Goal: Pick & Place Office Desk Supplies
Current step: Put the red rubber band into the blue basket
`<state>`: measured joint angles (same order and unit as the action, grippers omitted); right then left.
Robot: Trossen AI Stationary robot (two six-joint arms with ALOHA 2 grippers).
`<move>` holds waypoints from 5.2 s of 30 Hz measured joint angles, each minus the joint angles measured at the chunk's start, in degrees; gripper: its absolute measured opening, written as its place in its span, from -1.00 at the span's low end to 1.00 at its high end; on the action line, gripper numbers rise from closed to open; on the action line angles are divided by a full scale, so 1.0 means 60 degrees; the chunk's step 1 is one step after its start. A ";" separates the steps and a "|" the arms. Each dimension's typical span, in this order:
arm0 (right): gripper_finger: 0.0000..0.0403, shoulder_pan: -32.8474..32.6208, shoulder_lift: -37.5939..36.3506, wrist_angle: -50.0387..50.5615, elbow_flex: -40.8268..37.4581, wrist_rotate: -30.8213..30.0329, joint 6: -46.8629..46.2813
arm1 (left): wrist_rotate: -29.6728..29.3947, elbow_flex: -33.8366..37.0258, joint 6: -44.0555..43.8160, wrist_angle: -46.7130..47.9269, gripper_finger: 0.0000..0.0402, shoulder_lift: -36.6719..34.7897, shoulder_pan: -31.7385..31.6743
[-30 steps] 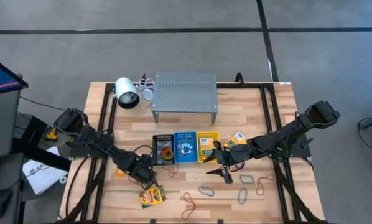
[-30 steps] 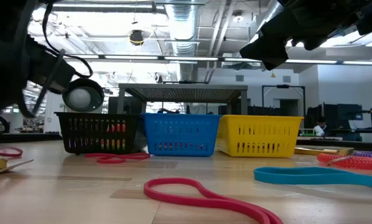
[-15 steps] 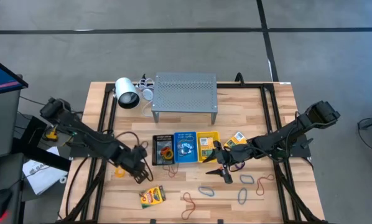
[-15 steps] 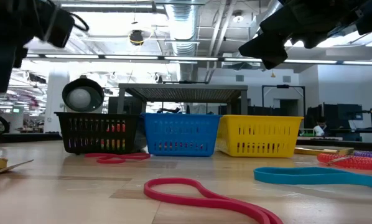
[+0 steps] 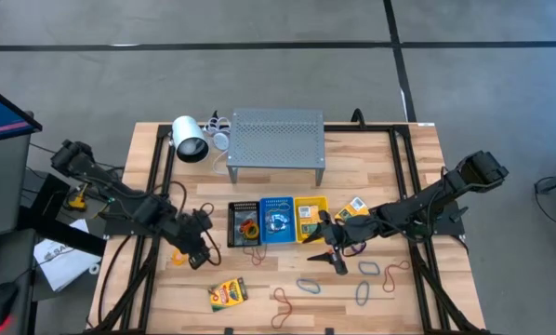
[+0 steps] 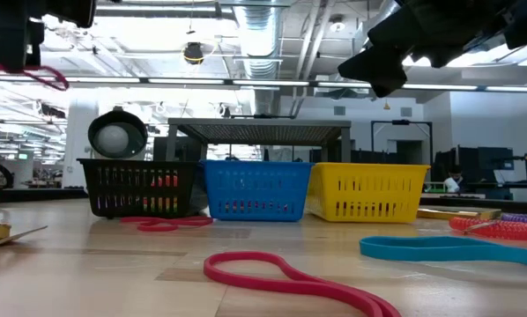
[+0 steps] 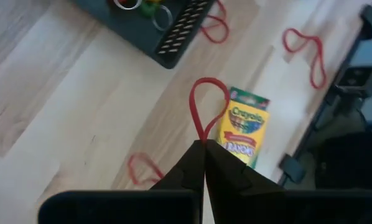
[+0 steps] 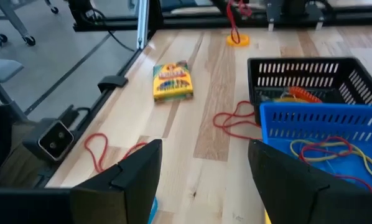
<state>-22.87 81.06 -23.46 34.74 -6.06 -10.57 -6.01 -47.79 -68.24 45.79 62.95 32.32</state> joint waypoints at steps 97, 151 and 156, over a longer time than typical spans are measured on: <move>-0.99 0.1209 0.2470 -0.4087 0.2007 0.0539 0.0834 | -0.1269 -0.0011 1.1324 -1.1142 -0.82 0.2468 -0.2456; -1.00 0.2949 0.2728 0.0010 0.2971 0.0287 0.0507 | -0.3455 0.4064 1.0802 -1.0708 -0.02 -0.2027 -0.2208; -1.00 0.2867 0.3778 0.1594 0.4362 0.0291 0.0929 | -0.3424 0.4359 1.0825 -1.1003 -0.02 -0.2422 -0.2173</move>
<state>-5.67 103.73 -13.90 60.91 -4.32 -4.99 -26.56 -21.64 -3.29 -20.23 48.41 19.28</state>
